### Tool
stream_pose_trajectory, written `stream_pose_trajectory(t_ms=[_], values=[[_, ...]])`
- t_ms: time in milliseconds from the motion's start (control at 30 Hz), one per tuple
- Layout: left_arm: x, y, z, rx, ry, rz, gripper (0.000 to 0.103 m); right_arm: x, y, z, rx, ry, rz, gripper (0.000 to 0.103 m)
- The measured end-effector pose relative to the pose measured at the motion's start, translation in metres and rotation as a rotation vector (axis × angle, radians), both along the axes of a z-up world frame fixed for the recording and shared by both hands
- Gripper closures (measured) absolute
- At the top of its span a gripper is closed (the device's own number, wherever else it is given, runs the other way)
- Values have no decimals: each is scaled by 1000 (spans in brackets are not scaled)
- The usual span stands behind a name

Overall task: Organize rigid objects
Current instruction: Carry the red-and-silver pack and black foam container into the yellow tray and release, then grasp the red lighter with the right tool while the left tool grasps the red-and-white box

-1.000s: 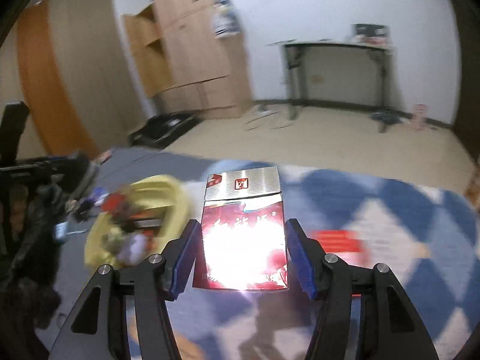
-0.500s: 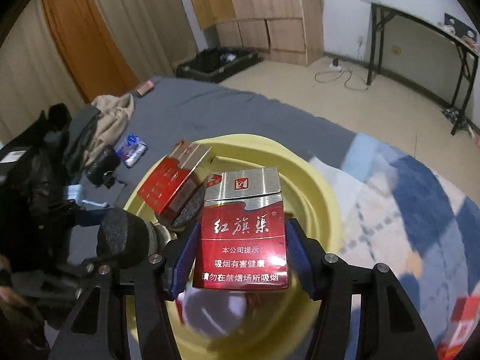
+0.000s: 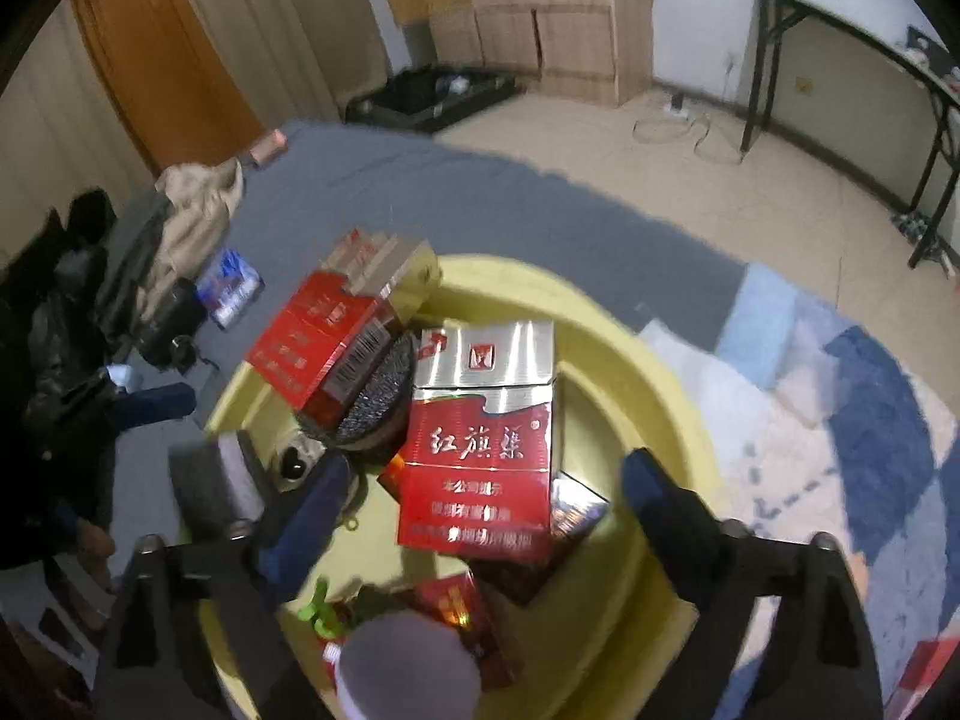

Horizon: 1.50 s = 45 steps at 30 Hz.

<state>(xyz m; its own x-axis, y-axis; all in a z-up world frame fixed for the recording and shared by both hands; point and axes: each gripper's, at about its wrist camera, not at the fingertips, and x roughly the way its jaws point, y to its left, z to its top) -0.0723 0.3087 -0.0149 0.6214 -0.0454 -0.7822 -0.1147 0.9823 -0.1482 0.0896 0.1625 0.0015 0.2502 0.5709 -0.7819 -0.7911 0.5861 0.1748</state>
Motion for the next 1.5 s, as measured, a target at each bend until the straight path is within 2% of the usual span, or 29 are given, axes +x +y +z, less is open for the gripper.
stream_pose_trajectory(t_ms=[133,233,333,433,500,600,700,800,900,1033,1167,1267,1333,1433,1500], values=[[-11,-10,28,-14,-32,10,0,-8,-60,30,103,-27,-95,2],[0,-34,49,-3,-37,-12,0,-16,-139,53,141,-106,-228,0],[28,-83,70,3,-42,-64,0,-18,-236,61,97,-166,-380,0],[55,-140,87,-29,-19,-104,0,-22,-318,52,12,-172,-487,0],[68,-179,99,-55,-8,-151,0,-28,-357,41,-41,-183,-532,0],[77,-229,111,-11,-26,-226,0,-35,-395,23,-60,-177,-587,0],[86,-266,105,12,-23,-244,0,-32,-409,1,-57,-158,-622,0],[103,-286,82,-29,35,-201,0,-17,-404,-15,-45,-122,-615,0],[125,-307,52,-71,103,-188,0,-9,-393,-26,-61,-150,-561,0],[150,-332,18,-13,158,-183,0,8,-382,-52,-76,-159,-520,0],[174,-347,-8,-62,206,-190,0,18,-380,-66,-84,-155,-511,0],[185,-360,-16,-81,206,-199,0,25,-383,-72,-70,-147,-518,0],[188,-368,-24,-60,210,-211,0,26,-382,-75,-67,-151,-520,0],[187,-367,-37,12,233,-196,0,32,-382,-78,-60,-160,-523,0],[180,-355,-40,-34,221,-200,0,35,-385,-78,-46,-159,-531,0]])
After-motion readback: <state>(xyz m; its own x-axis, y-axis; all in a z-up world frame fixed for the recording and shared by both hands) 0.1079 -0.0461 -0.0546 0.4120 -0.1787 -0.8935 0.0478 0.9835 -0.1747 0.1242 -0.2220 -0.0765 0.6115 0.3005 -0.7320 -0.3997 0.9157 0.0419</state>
